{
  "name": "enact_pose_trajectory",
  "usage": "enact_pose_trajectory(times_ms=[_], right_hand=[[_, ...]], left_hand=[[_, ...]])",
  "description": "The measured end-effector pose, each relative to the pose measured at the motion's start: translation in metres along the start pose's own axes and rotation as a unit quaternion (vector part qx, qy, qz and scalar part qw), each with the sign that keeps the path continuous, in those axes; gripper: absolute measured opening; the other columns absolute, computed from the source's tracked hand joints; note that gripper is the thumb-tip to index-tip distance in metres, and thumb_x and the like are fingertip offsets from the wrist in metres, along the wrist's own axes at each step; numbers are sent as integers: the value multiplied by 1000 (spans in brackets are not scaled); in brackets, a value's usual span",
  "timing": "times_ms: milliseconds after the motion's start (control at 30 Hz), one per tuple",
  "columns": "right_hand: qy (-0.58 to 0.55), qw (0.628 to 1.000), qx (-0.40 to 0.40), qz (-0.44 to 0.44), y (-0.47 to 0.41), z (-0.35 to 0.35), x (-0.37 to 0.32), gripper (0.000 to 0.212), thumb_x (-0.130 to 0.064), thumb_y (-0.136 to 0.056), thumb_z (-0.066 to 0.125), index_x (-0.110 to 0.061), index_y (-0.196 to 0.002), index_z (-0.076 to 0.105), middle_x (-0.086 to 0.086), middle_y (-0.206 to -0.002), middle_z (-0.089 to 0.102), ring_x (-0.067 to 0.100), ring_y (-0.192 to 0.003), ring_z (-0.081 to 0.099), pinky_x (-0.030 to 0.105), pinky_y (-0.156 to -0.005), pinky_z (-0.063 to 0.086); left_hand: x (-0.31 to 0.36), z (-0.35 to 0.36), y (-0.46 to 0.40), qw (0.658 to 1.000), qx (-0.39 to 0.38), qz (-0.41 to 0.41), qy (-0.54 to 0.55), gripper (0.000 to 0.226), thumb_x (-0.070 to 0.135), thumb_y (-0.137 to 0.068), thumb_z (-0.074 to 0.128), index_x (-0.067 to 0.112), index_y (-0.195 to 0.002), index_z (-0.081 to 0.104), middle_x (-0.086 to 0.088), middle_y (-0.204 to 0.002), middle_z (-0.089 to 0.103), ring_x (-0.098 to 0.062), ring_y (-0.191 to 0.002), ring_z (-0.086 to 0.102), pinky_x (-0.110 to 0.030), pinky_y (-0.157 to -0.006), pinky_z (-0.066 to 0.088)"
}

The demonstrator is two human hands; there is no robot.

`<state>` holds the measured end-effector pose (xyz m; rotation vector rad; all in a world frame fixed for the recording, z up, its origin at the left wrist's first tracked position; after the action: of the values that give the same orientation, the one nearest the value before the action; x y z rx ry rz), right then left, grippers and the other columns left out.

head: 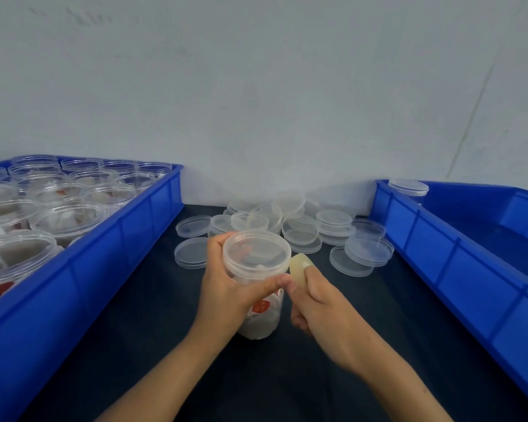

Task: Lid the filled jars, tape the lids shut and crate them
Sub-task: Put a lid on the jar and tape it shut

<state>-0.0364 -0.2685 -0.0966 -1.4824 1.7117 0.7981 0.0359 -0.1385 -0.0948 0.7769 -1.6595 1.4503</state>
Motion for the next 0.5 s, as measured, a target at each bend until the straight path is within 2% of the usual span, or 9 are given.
enact_pose_trajectory(times_ms=[167, 267, 367, 500], right_hand=[[34, 999, 16, -26, 2, -9, -2, 31, -40, -101, 39, -14, -83, 39, 4, -75, 44, 15, -65, 38, 34, -60, 37], [93, 994, 40, -43, 2, -18, -4, 34, -43, -100, 38, -14, -81, 39, 1, -70, 46, 12, -60, 40, 34, -58, 38], [167, 982, 62, -56, 3, -24, -6, 33, -45, -100, 38, -18, -80, 40, -3, -69, 47, 10, -60, 42, 29, -58, 37], [214, 973, 50, -74, 4, -22, -7, 30, -47, -99, 36, -27, -78, 33, -4, -69, 47, 9, -58, 43, 24, -55, 35]], left_hand=[[5, -2, -4, 999, -28, 14, -38, 85, 41, -43, 91, 27, -111, 43, 31, -105, 58, 8, -101, 59, -8, -80, 46], [9, 0, -6, 996, -53, 19, -62, 90, 48, -39, 87, 28, -114, 42, 23, -106, 59, 8, -102, 57, -8, -82, 45], [17, 2, -9, 993, -66, 34, -95, 91, 56, -39, 83, 31, -117, 43, 20, -110, 56, 9, -104, 54, -4, -83, 41], [27, -3, -11, 985, -67, 57, -151, 95, 69, -42, 83, 29, -119, 44, 21, -110, 57, 11, -105, 52, -3, -82, 41]])
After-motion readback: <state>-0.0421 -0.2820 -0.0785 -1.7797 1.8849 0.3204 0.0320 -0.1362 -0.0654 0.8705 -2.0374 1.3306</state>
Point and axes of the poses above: each hand's wrist, its own y-axis away from the middle knuckle, its own z-axis out of the palm, x = y × z, the point moved 7 cm from there along -y, towards the middle knuckle
